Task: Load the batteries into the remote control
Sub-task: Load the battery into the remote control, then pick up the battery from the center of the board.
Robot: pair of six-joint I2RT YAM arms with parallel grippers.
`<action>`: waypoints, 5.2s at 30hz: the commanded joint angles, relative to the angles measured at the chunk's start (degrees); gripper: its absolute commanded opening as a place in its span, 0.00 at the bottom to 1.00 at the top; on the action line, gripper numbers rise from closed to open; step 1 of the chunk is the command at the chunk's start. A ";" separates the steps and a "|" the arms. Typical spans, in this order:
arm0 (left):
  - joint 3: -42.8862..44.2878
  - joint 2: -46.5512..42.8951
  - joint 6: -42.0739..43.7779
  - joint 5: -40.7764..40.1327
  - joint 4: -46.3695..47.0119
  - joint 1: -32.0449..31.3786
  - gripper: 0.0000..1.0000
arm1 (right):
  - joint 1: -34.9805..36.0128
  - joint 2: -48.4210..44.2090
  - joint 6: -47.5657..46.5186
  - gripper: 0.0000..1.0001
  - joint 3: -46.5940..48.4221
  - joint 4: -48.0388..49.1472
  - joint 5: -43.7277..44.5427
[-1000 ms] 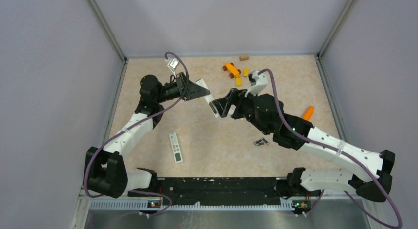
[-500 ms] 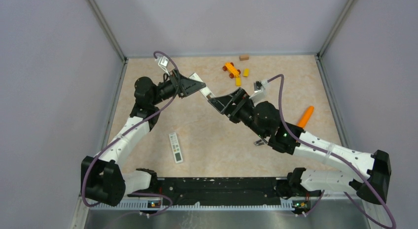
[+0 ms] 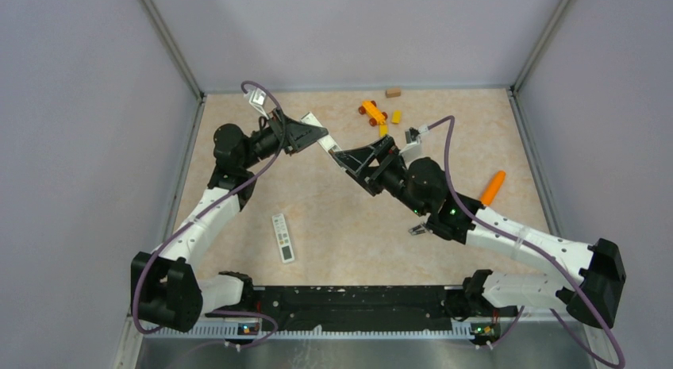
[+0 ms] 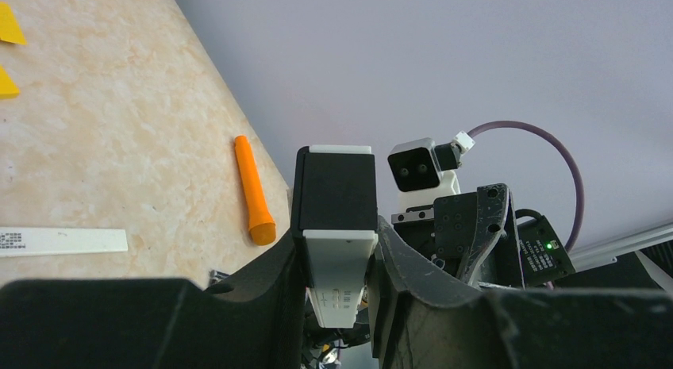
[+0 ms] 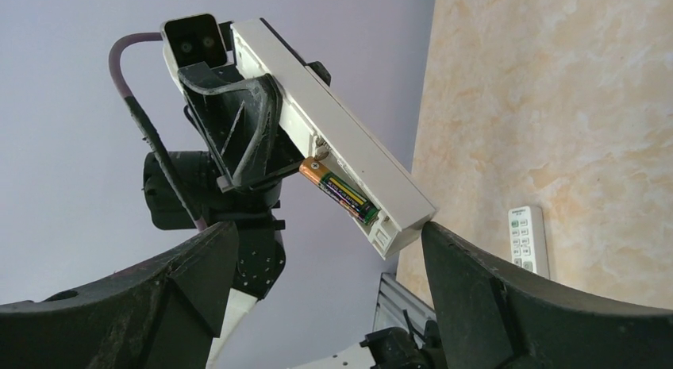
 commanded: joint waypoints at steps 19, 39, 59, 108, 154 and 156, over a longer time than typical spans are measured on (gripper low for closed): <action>-1.23 -3.10 0.66 2.30 0.97 2.79 0.00 | -0.76 1.65 -1.26 0.92 0.67 1.38 -0.88; -2.47 -2.01 -3.96 6.41 7.01 2.79 0.00 | -2.99 7.55 0.90 0.94 3.96 9.20 -6.55; -1.47 -2.01 -4.87 7.26 7.33 2.79 0.00 | -3.53 8.52 2.39 0.66 3.63 6.61 -8.80; -3.82 -5.36 11.79 4.95 -5.76 4.20 0.00 | -15.18 -4.26 -36.84 0.66 11.09 -37.28 -4.51; -6.74 -2.51 10.58 9.88 -6.66 4.37 0.00 | -29.27 16.95 -46.87 0.35 -7.69 -48.12 -2.97; -6.58 -2.84 11.01 9.74 -7.35 4.40 0.00 | -29.38 17.47 -46.76 0.34 -8.05 -47.39 -2.72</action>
